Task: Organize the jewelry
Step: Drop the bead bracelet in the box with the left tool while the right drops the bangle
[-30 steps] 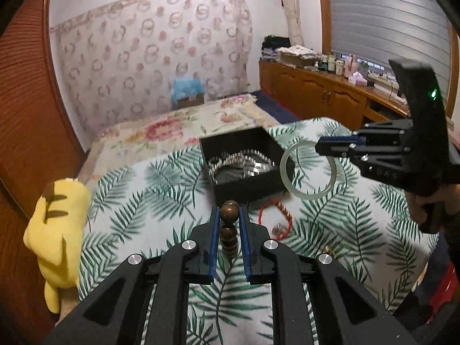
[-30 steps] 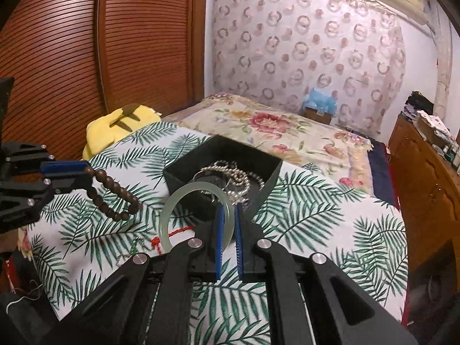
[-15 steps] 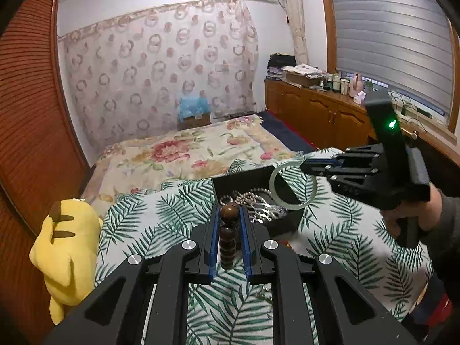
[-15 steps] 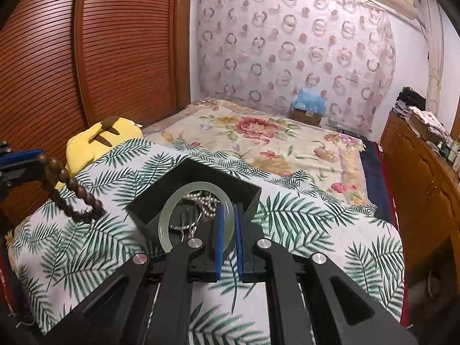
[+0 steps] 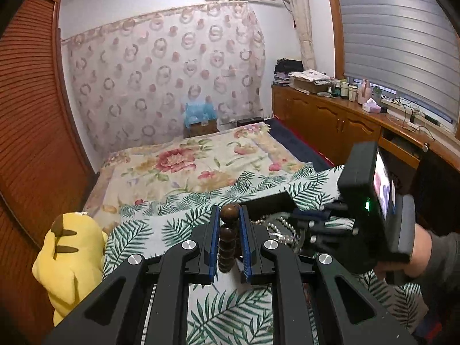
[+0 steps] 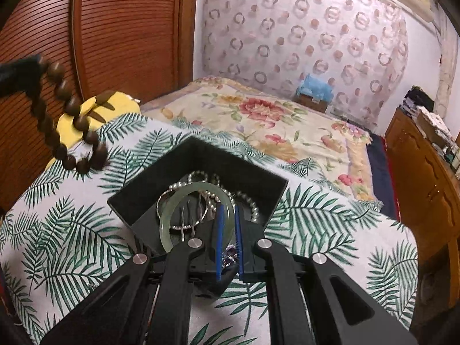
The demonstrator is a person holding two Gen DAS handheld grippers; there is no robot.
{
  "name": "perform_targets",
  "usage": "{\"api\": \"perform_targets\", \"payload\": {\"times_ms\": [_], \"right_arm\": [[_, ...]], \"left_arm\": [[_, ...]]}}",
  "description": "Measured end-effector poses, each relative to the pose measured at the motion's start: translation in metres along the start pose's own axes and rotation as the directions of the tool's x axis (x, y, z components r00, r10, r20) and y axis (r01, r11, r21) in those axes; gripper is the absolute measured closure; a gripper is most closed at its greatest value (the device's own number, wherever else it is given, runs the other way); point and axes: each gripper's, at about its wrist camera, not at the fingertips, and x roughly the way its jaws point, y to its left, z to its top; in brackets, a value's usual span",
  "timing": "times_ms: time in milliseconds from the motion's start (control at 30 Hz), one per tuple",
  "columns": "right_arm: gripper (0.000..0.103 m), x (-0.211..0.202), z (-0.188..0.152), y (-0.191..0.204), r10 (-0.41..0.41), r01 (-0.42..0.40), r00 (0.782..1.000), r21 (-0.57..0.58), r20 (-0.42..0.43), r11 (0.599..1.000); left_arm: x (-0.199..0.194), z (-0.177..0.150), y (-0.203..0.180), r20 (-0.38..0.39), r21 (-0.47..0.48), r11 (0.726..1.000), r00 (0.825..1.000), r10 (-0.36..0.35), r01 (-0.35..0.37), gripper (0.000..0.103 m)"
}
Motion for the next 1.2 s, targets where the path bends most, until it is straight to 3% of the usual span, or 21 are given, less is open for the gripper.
{"api": "perform_targets", "payload": {"times_ms": [233, 500, 1033, 1100, 1133, 1200], "right_arm": [[0.090, -0.008, -0.008, -0.002, 0.048, -0.048, 0.999, 0.018, 0.015, 0.999], [0.090, -0.039, -0.028, -0.015, 0.050, -0.053, 0.997, 0.048, 0.060, 0.997], [0.090, -0.065, -0.077, -0.049, 0.026, -0.035, 0.997, 0.124, 0.078, 0.992], [0.090, -0.067, -0.079, -0.048, 0.027, -0.037, 0.996, 0.130, 0.082, 0.991], [0.090, -0.070, -0.081, -0.047, 0.031, -0.042, 0.996, 0.132, 0.087, 0.990], [0.090, -0.074, -0.083, -0.045, 0.037, -0.049, 0.995, 0.131, 0.093, 0.990]], "left_arm": [[0.016, 0.007, -0.008, 0.010, 0.005, 1.000, 1.000, 0.002, -0.002, 0.091], [0.036, 0.015, -0.019, -0.005, 0.024, 1.000, 1.000, 0.012, -0.012, 0.091], [0.099, 0.017, -0.032, -0.099, 0.080, 0.997, 0.995, 0.017, -0.009, 0.090], [0.101, 0.015, -0.031, -0.105, 0.075, 0.997, 0.994, 0.014, -0.006, 0.085], [0.101, 0.015, -0.032, -0.104, 0.071, 0.997, 0.994, 0.014, -0.007, 0.073], [0.096, 0.012, -0.032, -0.091, 0.061, 0.998, 0.996, -0.003, 0.008, 0.065]]}}
